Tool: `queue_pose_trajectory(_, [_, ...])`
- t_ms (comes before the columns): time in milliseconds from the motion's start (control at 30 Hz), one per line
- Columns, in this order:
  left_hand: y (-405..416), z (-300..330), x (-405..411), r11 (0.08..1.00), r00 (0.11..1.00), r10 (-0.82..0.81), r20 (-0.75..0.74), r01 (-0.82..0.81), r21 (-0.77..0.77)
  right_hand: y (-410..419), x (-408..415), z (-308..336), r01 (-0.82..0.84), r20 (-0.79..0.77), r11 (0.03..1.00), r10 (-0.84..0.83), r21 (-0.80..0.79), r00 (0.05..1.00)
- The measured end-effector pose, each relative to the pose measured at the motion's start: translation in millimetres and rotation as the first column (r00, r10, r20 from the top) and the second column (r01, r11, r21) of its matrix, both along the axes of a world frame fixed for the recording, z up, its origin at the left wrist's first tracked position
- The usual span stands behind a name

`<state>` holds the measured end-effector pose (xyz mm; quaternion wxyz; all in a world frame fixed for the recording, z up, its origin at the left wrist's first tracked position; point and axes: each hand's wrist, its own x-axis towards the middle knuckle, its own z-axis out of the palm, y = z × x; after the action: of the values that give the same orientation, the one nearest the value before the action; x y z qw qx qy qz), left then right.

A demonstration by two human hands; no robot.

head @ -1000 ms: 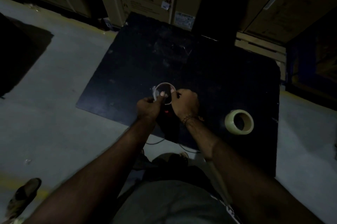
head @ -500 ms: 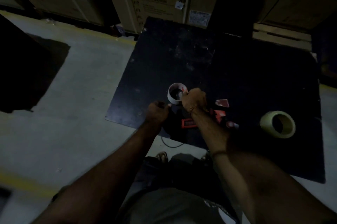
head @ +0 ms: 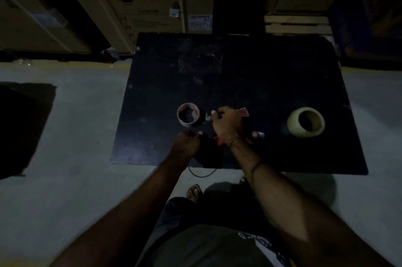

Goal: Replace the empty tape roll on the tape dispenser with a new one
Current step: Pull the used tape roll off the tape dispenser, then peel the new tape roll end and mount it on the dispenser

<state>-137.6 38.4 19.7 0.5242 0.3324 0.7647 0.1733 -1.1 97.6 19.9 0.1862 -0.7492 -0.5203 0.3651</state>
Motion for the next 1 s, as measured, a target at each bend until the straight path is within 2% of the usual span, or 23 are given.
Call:
queue_pose_trajectory(200, [3.7, 18.8, 51.4, 0.998, 0.997, -0.064, 0.038, 0.065, -0.006, -24.8, 78.7, 18.4, 0.079, 0.026, 0.989, -0.083, 0.122, 0.996])
queue_pose_trajectory(333, [2.4, 26.7, 86.0, 1.0, 0.997, -0.03, 0.077, 0.03, -0.004, -34.9, 152.1, 22.1, 0.184, 0.119, 0.968, -0.206, 0.169, 0.971])
queue_pose_trajectory(433, [0.9, 26.9, 105.8, 1.0, 0.993, 0.009, 0.117, -0.008, -0.014, -43.7, 209.9, 19.6, 0.198, 0.289, 0.968, -0.236, 0.156, 0.928])
queue_pose_trajectory(500, [-0.6, 25.7, 116.5, 0.999, 0.992, 0.018, 0.122, -0.014, -0.032, -47.2, 244.0, 15.4, 0.173, 0.393, 0.982, -0.189, 0.076, 0.9])
queue_pose_trajectory(567, [-2.7, 25.6, 128.1, 0.998, 0.99, 0.045, 0.131, -0.037, -0.058, -48.0, 269.2, 11.5, 0.078, 0.452, 0.996, -0.054, -0.034, 0.89])
queue_pose_trajectory(700, [-5.0, 29.5, 149.0, 0.997, 0.988, 0.053, 0.142, -0.044, -0.067, -41.2, 288.4, 9.0, -0.191, 0.484, 0.972, 0.235, -0.139, 0.843])
queue_pose_trajectory(767, [-5.9, 32.4, 158.7, 0.998, 0.989, 0.037, 0.141, -0.029, -0.057, -36.1, 289.8, 8.8, -0.251, 0.498, 0.952, 0.307, -0.177, 0.811])
queue_pose_trajectory(867, [-5.8, 34.4, 170.8, 0.997, 0.985, 0.065, 0.162, -0.058, -0.053, -32.6, 289.8, 10.2, -0.238, 0.527, 0.957, 0.291, -0.167, 0.799])
queue_pose_trajectory(1000, [-3.0, 40.5, 181.6, 0.997, 0.964, 0.069, 0.255, -0.056, -0.059, -36.7, 284.2, 11.2, -0.211, 0.457, 0.977, 0.176, 0.027, 0.872])
